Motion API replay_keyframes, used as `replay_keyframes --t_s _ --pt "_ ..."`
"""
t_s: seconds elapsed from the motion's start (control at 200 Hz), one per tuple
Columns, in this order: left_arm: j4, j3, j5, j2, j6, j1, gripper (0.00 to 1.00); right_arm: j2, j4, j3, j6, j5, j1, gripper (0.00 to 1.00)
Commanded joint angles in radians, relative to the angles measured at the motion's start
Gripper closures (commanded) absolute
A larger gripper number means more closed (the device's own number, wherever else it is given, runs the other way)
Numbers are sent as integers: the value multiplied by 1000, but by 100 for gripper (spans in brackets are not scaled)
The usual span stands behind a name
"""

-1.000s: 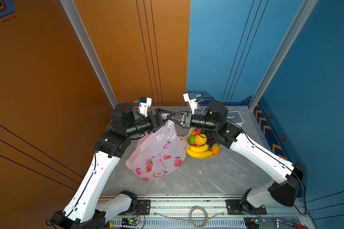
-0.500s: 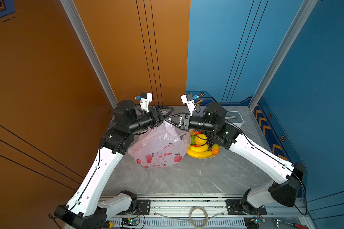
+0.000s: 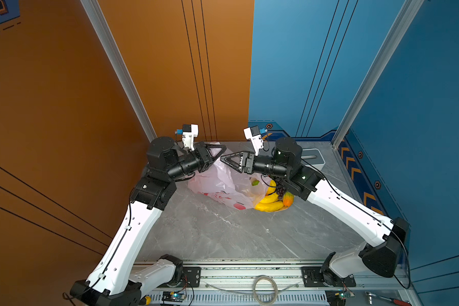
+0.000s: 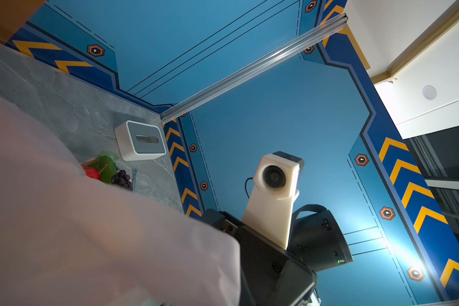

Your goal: Place the fruits into the plastic bag

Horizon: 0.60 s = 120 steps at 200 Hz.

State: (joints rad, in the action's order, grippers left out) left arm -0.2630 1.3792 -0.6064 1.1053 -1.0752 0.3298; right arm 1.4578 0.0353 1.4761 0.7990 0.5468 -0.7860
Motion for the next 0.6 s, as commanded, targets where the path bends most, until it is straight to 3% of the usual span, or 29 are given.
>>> replay_keyframes --t_s 0.0,0.195,0.265,0.385,0.486,0.596 --pt "-7 -10 -31 0 6 -10 100 -92 -25 -46 -46 -60 12 29" --pt "-9 -11 -45 4 21 -18 100 -209 -140 -108 -111 -165 47 22" --pt "-16 -11 -53 -1 25 -24 100 -245 -344 -83 -160 -288 71 20" --pt "-24 -14 -66 -11 25 -26 100 -278 -682 -52 -227 -483 138 3" --pt "-26 -14 -82 -13 24 -26 100 -274 -796 -79 -277 -498 169 0" --pt "-37 -14 -86 -16 26 -29 100 -229 -811 -102 -340 -436 139 0"
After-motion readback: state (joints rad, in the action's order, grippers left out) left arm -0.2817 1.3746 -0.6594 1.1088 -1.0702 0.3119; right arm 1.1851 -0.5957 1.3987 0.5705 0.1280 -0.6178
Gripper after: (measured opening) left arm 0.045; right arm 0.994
